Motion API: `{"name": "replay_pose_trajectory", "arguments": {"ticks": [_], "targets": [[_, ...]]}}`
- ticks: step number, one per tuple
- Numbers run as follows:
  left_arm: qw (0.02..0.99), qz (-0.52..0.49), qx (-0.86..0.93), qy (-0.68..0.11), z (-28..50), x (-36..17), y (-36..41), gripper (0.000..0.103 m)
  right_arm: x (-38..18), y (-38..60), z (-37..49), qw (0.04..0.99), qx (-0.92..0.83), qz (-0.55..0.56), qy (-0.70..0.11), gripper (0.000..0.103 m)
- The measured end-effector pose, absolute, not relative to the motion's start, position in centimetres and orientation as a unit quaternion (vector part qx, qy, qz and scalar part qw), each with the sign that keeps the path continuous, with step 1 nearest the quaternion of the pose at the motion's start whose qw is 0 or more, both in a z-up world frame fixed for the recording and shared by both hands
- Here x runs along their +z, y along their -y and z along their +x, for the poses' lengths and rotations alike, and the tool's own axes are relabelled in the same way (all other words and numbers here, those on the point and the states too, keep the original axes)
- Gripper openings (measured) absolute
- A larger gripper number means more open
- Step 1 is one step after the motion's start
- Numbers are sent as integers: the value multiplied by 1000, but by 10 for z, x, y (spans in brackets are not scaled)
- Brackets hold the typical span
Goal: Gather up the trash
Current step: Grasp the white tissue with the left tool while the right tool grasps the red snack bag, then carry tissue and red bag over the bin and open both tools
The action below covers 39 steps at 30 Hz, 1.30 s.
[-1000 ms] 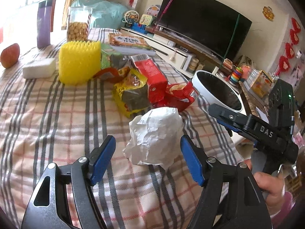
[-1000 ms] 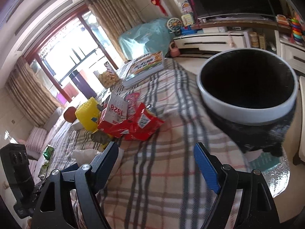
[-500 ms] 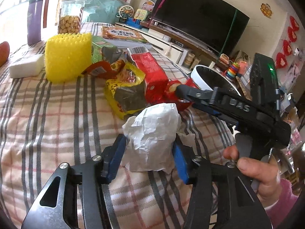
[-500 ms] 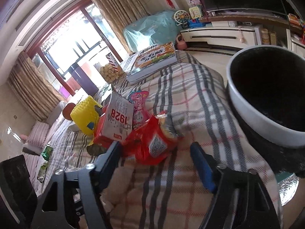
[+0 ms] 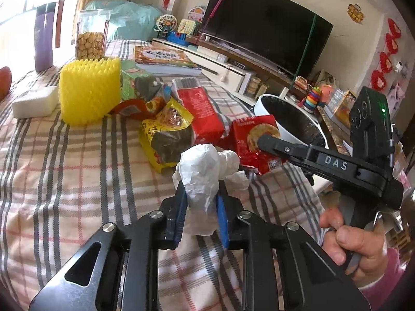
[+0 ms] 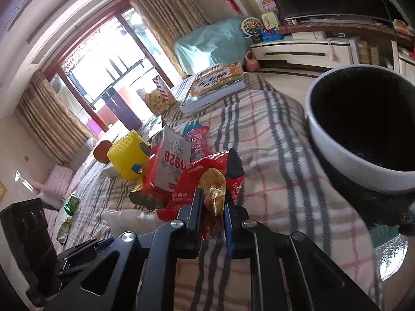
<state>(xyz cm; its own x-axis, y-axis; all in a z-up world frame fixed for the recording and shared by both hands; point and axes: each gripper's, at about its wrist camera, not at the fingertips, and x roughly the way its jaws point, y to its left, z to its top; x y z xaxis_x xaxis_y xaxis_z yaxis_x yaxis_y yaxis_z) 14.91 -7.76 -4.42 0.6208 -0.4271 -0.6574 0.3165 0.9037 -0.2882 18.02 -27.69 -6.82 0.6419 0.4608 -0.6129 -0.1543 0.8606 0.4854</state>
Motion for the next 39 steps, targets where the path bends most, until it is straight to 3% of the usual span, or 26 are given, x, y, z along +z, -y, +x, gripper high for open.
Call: {"name": "replay_pose_trajectory", "arguments": {"ticks": [39], "targets": [[884, -16, -284, -371, 178, -16, 192, 19, -38, 393, 142, 913, 71, 229, -329, 11]]}}
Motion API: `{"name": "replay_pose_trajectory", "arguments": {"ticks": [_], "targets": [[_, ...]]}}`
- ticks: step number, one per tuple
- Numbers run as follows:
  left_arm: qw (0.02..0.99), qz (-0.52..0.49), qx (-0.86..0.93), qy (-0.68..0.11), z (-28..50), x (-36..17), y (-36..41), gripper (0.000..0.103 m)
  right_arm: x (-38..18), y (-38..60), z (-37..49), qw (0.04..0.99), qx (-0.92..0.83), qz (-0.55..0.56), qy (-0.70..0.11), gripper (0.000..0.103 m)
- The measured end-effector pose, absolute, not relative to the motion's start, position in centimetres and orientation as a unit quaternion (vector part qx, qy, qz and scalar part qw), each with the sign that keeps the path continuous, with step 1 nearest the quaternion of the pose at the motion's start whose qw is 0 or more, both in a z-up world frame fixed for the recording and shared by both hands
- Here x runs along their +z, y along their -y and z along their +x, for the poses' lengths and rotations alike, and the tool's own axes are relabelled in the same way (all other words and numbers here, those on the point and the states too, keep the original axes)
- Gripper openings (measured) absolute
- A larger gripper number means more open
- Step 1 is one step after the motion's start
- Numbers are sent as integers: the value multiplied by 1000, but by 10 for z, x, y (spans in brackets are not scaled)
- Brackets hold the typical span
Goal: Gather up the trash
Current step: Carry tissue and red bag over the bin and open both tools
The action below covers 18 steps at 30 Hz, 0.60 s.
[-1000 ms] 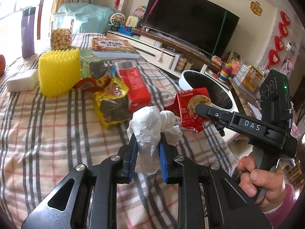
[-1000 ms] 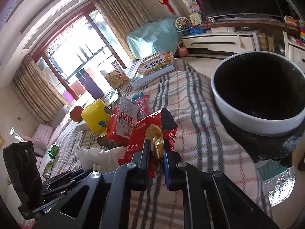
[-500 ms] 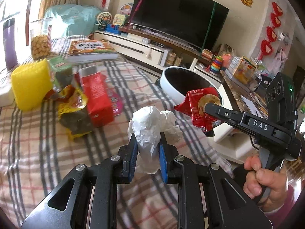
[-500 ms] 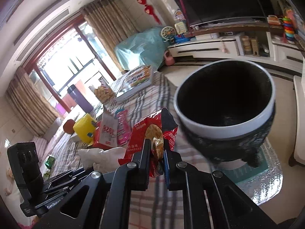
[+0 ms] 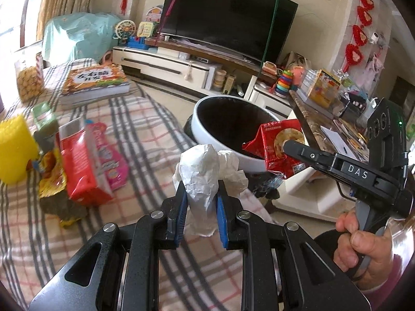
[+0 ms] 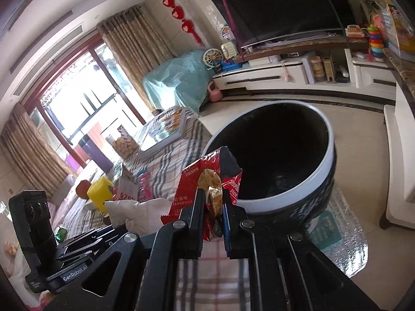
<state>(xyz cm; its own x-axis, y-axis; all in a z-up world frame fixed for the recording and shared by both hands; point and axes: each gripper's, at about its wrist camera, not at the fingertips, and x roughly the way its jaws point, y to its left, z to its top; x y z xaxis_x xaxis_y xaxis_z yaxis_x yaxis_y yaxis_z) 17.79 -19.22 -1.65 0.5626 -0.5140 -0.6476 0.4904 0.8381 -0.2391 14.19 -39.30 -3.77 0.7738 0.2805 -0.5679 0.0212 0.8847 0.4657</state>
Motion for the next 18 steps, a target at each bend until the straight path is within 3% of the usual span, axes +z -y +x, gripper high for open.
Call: {"name": "replay_pose_trajectory", "arguments": {"ticks": [18], "targets": [[881, 11, -298, -367, 219, 0, 248, 19, -32, 437, 166, 921, 15, 212, -326, 12]]}}
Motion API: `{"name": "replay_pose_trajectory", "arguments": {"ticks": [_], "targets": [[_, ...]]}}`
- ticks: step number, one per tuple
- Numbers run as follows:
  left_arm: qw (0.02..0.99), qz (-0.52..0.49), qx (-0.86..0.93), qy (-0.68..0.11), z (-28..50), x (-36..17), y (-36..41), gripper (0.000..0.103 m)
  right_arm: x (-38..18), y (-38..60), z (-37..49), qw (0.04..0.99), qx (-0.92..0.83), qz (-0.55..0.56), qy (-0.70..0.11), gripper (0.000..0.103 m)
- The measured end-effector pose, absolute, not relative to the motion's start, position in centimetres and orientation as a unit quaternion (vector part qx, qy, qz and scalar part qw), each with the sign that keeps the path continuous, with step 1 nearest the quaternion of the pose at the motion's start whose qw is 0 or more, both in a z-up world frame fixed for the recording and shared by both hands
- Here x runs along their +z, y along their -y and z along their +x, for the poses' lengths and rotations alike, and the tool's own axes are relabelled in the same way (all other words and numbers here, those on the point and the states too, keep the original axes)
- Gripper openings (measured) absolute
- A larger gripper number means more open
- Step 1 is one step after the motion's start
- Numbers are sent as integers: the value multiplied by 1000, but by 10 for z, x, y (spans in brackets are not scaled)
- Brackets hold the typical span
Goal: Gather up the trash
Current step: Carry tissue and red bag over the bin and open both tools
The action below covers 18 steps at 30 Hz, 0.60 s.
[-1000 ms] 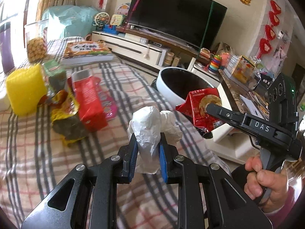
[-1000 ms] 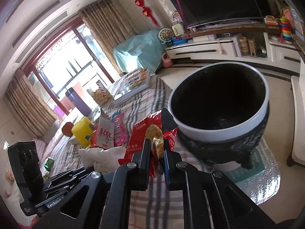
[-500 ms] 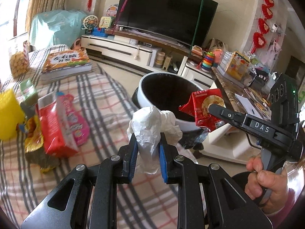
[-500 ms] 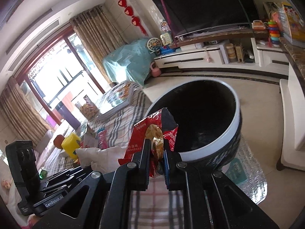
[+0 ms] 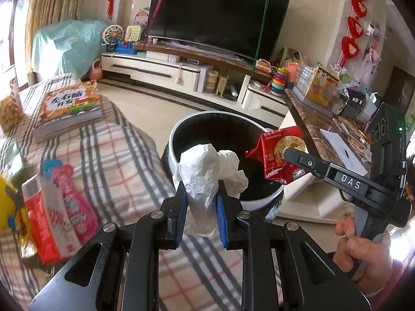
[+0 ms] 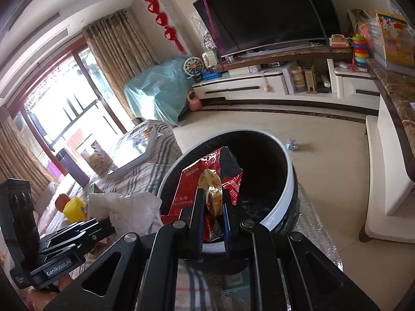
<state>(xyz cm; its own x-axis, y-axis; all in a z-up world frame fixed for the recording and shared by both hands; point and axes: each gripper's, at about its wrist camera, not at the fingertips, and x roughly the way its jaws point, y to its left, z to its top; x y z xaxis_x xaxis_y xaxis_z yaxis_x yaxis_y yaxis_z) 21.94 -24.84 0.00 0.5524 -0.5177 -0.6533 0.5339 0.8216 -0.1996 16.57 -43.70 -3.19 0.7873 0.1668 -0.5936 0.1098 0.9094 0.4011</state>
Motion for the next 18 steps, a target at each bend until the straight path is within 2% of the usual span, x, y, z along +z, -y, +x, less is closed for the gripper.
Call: {"name": "replay_pose_trajectory", "arguments": {"ticks": [18], "targets": [[875, 39, -298, -380, 246, -11, 290, 19, -37, 458, 192, 918, 4, 208, -338, 12]]}}
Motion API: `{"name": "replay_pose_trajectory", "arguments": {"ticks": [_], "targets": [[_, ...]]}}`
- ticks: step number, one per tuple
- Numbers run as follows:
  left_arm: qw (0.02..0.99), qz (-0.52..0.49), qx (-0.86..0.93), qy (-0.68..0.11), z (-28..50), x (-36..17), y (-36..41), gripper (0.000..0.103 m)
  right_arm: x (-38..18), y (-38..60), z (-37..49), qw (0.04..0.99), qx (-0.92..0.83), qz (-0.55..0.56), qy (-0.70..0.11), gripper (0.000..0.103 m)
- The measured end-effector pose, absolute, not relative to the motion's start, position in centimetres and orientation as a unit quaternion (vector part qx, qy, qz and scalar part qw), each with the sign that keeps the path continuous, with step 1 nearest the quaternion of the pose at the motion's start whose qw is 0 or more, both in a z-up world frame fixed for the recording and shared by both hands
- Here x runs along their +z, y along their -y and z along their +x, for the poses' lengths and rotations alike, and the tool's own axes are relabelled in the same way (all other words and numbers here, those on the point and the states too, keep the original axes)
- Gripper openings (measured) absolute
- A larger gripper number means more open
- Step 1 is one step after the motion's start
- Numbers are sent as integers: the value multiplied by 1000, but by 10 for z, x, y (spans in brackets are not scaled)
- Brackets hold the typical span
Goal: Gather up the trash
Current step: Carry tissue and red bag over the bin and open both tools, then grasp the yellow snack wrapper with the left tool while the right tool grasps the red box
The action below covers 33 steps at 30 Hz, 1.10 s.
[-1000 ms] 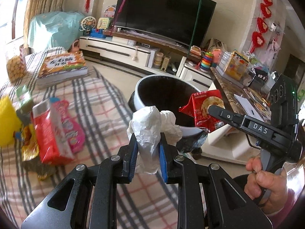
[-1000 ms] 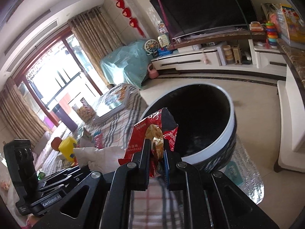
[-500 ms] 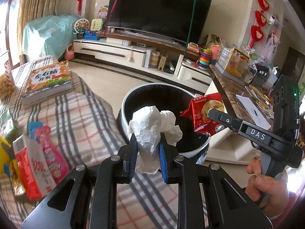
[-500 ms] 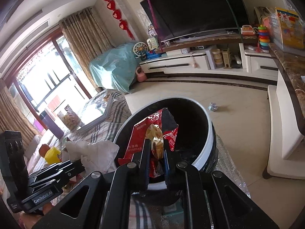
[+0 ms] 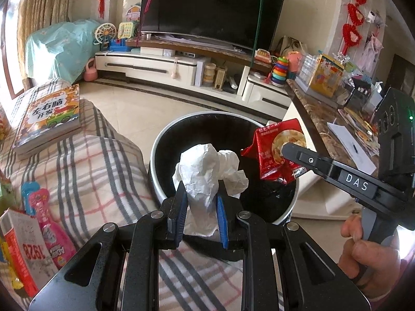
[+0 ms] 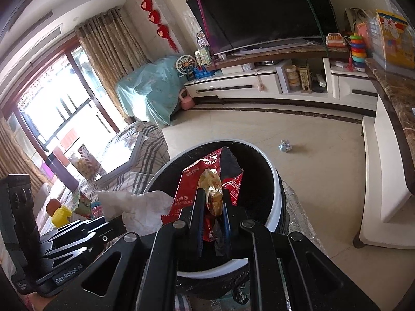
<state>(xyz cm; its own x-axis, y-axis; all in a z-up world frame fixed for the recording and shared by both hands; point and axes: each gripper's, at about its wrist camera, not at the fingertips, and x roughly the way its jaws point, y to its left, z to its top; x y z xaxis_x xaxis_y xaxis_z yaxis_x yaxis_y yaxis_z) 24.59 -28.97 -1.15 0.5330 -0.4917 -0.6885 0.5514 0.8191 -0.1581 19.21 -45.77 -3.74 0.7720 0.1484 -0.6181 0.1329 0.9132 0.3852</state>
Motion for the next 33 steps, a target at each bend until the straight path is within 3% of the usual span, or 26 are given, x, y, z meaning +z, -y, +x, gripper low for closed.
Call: {"name": "replay_pose_trajectory", "arguments": {"ticks": [9, 12, 15, 16, 17, 19, 22, 26, 33], "targets": [[871, 44, -298, -389, 256, -16, 300, 24, -45, 458, 205, 913, 5, 203, -354, 15], [871, 44, -291, -393, 258, -16, 301, 35, -47, 459, 208, 910, 5, 202, -361, 16], [873, 34, -287, -393, 258, -16, 296, 48, -48, 460, 210, 909, 3, 203, -365, 24], [874, 32, -287, -392, 257, -16, 295, 51, -48, 461, 210, 908, 2, 203, -365, 31], [874, 30, -286, -392, 256, -16, 293, 52, -48, 462, 209, 908, 1, 206, -364, 45], [875, 27, -284, -391, 253, -16, 288, 53, -48, 463, 205, 909, 0, 210, -359, 54], [876, 22, -281, -391, 247, -18, 279, 55, -45, 463, 200, 910, -1, 214, -354, 55], [878, 9, -280, -388, 231, -20, 262, 56, -41, 456, 189, 914, 4, 219, -341, 70], [883, -8, -272, -383, 203, -23, 222, 56, -38, 430, 169, 917, 23, 223, -329, 74]]}}
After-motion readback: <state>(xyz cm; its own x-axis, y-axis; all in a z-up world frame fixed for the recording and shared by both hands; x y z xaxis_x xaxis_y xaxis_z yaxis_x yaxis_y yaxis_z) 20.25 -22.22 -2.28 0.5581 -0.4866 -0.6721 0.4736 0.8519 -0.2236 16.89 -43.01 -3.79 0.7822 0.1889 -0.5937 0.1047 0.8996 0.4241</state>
